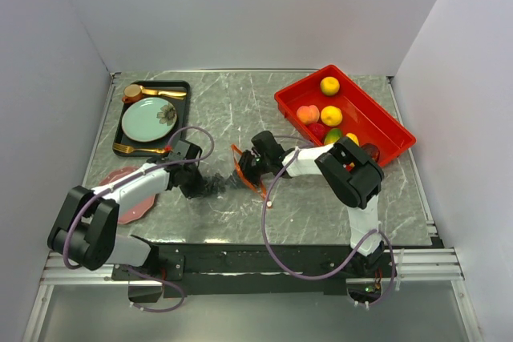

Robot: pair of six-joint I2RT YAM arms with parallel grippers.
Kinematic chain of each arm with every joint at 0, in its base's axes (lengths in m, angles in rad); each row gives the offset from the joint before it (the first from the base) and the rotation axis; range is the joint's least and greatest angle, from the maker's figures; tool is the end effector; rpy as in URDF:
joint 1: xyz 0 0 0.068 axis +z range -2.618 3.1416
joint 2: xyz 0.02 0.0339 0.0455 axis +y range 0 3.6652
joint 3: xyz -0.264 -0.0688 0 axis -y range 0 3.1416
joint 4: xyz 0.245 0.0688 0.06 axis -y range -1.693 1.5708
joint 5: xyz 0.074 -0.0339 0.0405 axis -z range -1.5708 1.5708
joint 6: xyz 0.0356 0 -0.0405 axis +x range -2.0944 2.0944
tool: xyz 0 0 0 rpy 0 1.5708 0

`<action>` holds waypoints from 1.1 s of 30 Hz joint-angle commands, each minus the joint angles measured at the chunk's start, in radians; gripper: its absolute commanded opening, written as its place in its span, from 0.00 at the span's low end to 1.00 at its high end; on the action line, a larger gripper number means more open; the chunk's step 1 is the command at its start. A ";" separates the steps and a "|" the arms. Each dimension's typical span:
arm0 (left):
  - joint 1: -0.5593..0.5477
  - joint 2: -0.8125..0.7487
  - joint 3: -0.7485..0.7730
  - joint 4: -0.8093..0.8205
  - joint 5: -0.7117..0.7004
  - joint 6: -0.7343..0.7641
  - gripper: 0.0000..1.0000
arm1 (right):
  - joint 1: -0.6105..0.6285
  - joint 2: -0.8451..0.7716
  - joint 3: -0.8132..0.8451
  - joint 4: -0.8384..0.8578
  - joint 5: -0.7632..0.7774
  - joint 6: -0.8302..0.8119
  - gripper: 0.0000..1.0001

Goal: Open the zip-top bag and remove the fake food

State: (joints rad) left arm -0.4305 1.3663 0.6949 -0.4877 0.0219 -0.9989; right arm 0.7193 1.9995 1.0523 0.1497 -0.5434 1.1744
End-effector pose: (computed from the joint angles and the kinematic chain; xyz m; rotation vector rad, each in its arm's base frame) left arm 0.2172 -0.1006 0.1661 -0.7835 2.7052 -0.4087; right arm 0.2846 0.2738 0.1150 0.3204 2.7838 1.3732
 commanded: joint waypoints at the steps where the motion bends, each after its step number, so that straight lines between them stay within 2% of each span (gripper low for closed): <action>1: 0.004 0.028 0.015 0.000 -0.030 0.036 0.01 | -0.004 -0.024 -0.015 0.102 0.003 0.073 0.34; 5: 0.004 0.025 0.023 -0.006 -0.030 0.042 0.01 | -0.004 -0.047 -0.040 0.160 0.016 0.105 0.33; 10: 0.004 0.028 0.029 -0.009 -0.030 0.048 0.01 | -0.006 -0.039 -0.020 0.119 0.043 0.108 0.33; 23: 0.004 0.020 0.028 -0.018 -0.030 0.060 0.01 | -0.006 -0.013 -0.035 0.192 0.083 0.192 0.32; 33: 0.004 0.025 0.040 -0.023 -0.030 0.069 0.01 | -0.004 -0.010 -0.028 0.162 0.102 0.202 0.32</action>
State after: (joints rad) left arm -0.4305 1.3792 0.7094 -0.4923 0.0254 -0.9546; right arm 0.7193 1.9976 1.0199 0.2977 -0.4656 1.3594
